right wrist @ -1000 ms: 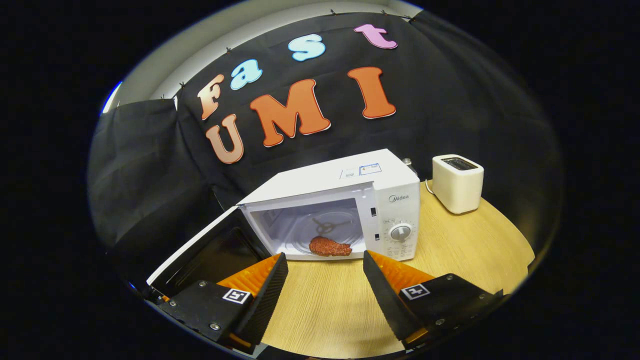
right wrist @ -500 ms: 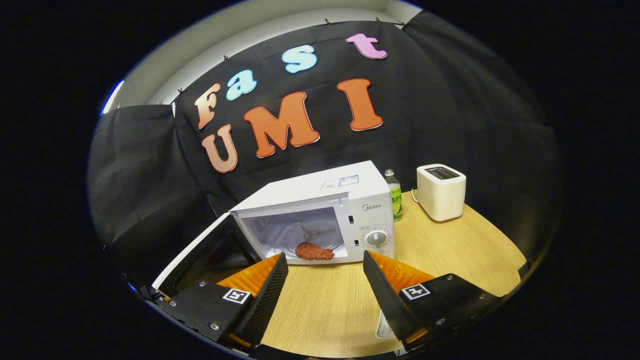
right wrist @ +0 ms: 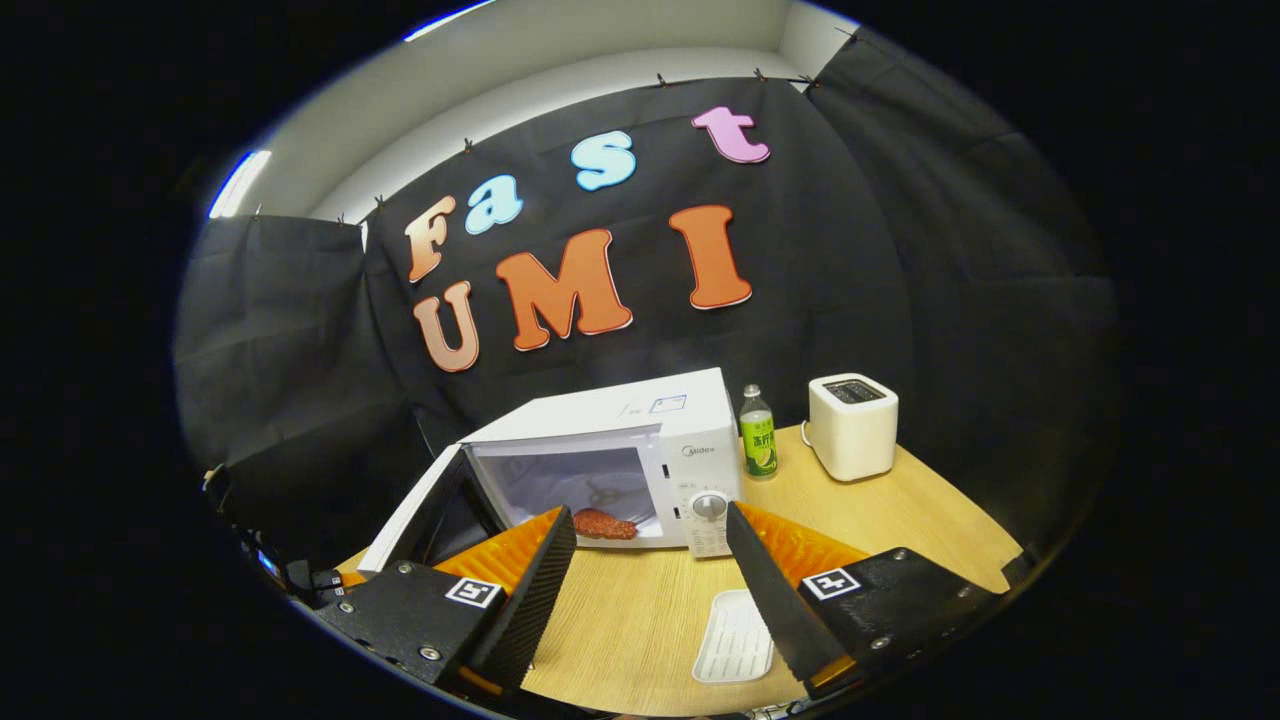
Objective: Open the microwave oven with the left hand, put the food in, and close the microwave oven.
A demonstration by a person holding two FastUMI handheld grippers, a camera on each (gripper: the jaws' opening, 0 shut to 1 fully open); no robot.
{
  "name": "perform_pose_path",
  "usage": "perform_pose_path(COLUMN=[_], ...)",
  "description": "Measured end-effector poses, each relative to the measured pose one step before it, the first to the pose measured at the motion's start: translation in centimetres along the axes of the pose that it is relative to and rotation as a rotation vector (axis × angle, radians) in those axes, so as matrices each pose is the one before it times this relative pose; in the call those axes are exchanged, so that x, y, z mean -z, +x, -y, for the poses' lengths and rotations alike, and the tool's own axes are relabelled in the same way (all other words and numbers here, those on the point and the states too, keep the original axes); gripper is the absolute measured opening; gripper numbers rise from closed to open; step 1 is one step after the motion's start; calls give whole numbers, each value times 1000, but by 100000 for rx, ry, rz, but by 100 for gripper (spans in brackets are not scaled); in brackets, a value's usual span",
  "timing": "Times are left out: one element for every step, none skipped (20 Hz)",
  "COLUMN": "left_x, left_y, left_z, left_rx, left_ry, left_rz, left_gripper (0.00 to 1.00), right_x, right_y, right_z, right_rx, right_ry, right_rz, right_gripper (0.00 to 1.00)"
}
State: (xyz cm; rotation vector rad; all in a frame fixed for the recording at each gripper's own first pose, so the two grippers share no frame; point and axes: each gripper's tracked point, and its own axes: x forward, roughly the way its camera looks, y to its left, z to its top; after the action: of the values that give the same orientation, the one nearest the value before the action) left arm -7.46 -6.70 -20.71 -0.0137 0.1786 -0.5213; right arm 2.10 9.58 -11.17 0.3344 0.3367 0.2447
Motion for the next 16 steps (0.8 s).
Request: perform_pose_path(left_x=[-11,-150,-122,34,-117,77,73,337,20,132,116,165,144,213,93,124], left_y=[961,1102,1089,1126,982,1080,1097,969,994,828,900,816,824,751,830,804], left_z=[540,356,370,403,401,303,135,66,-71,308,501,433,242,118,-8,16], left_rx=[30,-783,-470,-175,-79,-228,-978,-1366,-896,-9,712,604,-146,-235,-689,-488], left_ry=[836,774,57,-272,-733,-935,-661,-626,-154,-814,-1003,-595,-84,221,282,226], left_rz=[-873,-345,-788,-312,-336,-478,-833,-1347,-347,-523,-149,-443,-522,-483,-256,-443], left_gripper=[7,6,7,8,6,6,6,6,5,5,5,6,5,6,5,6], right_x=[-271,-146,-46,-95,-58,13,91,89,-27,-28,-11,-2,245,100,130,37], right_y=[-340,-285,-288,-187,-93,-13,-37,-6,-93,-45,-43,-9,59,132,-214,-7], right_z=[504,423,379,471,199,374,182,254,158,159,186,183,319,278,50,237], right_rx=[-50,-261,-138,280,-214,364,-100,139,-368,-37,-110,15,299,38,117,-195], right_ry=[383,319,312,-107,-912,-984,-1256,-933,-898,-510,-350,-252,-459,-522,-322,-392], right_rz=[1078,934,785,846,658,335,218,227,408,480,351,371,-62,157,63,106], right_gripper=[94,94,94,94,94,94,94,94,94,94,94,94,94,94,94,94])
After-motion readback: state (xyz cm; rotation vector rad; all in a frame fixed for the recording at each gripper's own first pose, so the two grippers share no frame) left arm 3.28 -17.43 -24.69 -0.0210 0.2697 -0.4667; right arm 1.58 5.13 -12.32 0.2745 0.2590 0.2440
